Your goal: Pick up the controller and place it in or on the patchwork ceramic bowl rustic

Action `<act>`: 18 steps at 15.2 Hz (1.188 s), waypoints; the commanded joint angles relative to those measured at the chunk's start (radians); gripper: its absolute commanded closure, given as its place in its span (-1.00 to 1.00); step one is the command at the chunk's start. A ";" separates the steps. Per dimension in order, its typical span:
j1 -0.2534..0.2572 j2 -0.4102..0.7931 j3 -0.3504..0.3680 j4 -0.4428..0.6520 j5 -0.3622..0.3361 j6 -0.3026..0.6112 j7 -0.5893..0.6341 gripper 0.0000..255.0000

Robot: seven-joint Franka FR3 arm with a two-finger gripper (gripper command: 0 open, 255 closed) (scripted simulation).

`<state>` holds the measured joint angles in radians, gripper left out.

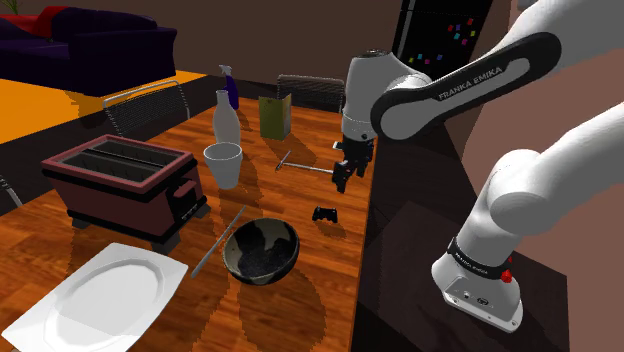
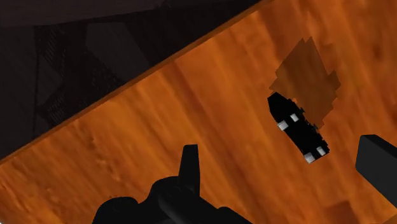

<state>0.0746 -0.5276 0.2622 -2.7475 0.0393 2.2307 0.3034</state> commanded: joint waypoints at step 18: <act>-0.079 0.399 0.132 -0.003 -0.151 0.386 0.250 -1.00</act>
<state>-0.0035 -0.1304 0.3935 -2.7505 -0.1104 2.6149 0.5521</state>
